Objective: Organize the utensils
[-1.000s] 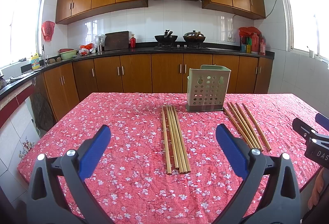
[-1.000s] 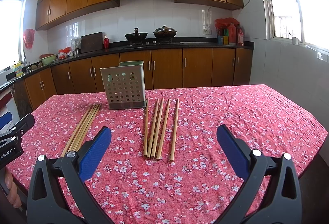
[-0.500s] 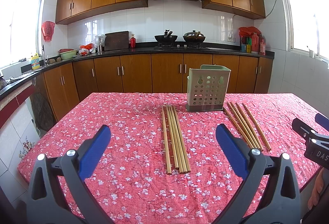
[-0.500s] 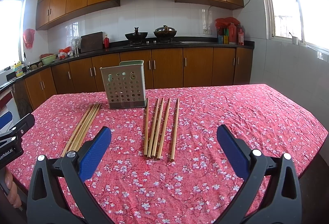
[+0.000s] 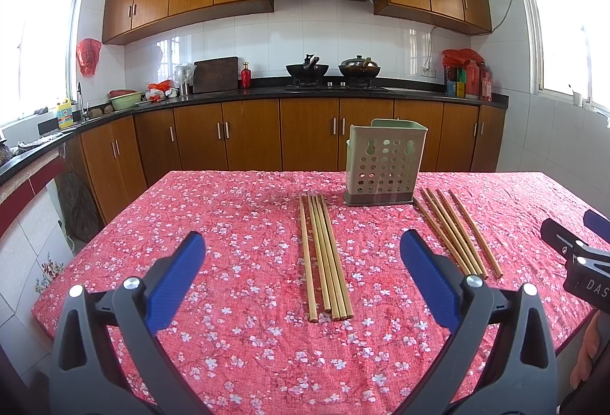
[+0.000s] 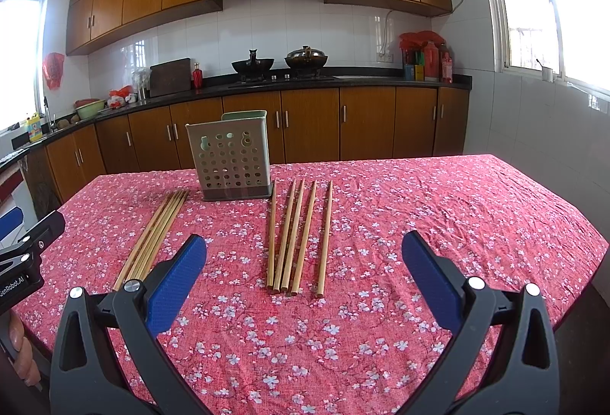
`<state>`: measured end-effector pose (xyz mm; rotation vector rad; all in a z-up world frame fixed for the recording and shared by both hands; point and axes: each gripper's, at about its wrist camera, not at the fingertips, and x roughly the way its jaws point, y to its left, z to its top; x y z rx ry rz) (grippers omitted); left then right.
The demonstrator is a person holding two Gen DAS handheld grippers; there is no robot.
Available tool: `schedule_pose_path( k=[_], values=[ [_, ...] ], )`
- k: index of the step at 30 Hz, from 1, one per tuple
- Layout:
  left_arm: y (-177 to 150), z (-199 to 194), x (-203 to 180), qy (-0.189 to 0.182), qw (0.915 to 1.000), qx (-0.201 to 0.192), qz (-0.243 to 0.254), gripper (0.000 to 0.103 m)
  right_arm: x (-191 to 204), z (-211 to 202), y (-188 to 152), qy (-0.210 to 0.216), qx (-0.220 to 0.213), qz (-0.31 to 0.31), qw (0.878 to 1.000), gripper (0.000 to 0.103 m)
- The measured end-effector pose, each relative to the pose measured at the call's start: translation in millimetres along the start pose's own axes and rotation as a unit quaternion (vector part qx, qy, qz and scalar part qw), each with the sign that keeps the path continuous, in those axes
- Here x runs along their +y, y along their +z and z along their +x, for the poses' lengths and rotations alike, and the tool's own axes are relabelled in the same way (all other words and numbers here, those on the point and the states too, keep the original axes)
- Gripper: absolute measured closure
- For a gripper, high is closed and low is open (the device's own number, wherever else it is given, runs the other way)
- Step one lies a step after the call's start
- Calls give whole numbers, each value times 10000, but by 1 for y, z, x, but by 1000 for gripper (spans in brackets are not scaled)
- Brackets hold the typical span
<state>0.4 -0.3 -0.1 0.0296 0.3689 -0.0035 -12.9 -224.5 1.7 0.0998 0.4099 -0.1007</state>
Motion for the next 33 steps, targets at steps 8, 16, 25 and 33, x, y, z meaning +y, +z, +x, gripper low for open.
schedule_pose_path(
  k=[8, 16, 25, 33],
  values=[
    [0, 0, 0, -3, 10000, 3, 3, 4, 0, 1, 0, 1, 5, 2, 10000, 2],
    [0, 0, 0, -1, 10000, 7, 0, 4, 0, 1, 0, -4, 17, 16, 10000, 2],
    [0, 0, 0, -2, 10000, 15, 1, 4, -2, 3, -3, -8, 32, 24, 10000, 2],
    [-6, 22, 8, 183, 9990, 400, -93, 4, -10, 18, -3, 66, 361, 193, 9991, 2]
  ],
)
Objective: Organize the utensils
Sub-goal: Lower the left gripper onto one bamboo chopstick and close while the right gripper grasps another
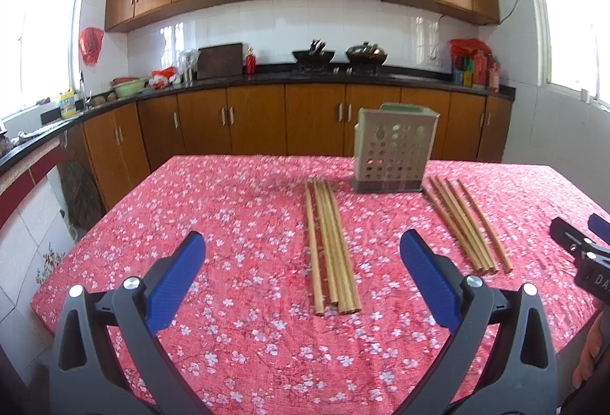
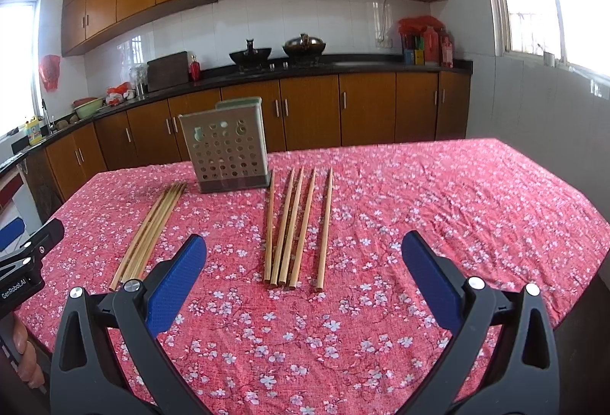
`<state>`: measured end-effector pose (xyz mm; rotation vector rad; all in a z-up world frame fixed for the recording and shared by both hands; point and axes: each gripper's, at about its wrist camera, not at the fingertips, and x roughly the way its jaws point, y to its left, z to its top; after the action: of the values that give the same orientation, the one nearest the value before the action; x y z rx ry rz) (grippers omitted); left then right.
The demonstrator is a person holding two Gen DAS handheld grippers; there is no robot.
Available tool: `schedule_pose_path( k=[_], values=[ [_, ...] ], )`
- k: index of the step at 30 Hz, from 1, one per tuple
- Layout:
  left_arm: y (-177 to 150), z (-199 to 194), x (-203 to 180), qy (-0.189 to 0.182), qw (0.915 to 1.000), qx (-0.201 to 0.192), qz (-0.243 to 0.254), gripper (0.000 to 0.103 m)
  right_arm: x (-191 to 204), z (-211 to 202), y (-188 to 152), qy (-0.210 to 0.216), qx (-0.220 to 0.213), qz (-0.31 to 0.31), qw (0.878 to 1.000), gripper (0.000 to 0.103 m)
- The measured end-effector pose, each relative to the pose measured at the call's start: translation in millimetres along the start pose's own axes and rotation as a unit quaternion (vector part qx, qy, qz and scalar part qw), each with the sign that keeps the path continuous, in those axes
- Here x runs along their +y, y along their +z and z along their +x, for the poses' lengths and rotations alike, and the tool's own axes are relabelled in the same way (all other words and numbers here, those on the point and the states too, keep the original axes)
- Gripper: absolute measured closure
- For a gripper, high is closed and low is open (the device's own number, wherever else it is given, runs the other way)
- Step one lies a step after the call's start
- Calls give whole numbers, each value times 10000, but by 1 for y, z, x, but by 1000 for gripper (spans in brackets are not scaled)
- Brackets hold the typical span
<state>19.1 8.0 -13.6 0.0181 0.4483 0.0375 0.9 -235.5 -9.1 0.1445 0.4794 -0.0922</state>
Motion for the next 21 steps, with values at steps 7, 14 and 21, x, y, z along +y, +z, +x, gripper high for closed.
schedule_pose_path(
  k=[7, 14, 21],
  values=[
    [-3, 51, 27, 347, 9945, 923, -349, 4, -27, 57, 7, -319, 1044, 426, 9931, 10],
    [2, 84, 35, 260, 9888, 1427, -345, 4, -36, 111, 9, -159, 1828, 665, 9808, 53],
    [2, 116, 31, -244, 9805, 1931, -283, 39, -31, 143, 3, -231, 2172, 448, 9748, 77]
  ],
)
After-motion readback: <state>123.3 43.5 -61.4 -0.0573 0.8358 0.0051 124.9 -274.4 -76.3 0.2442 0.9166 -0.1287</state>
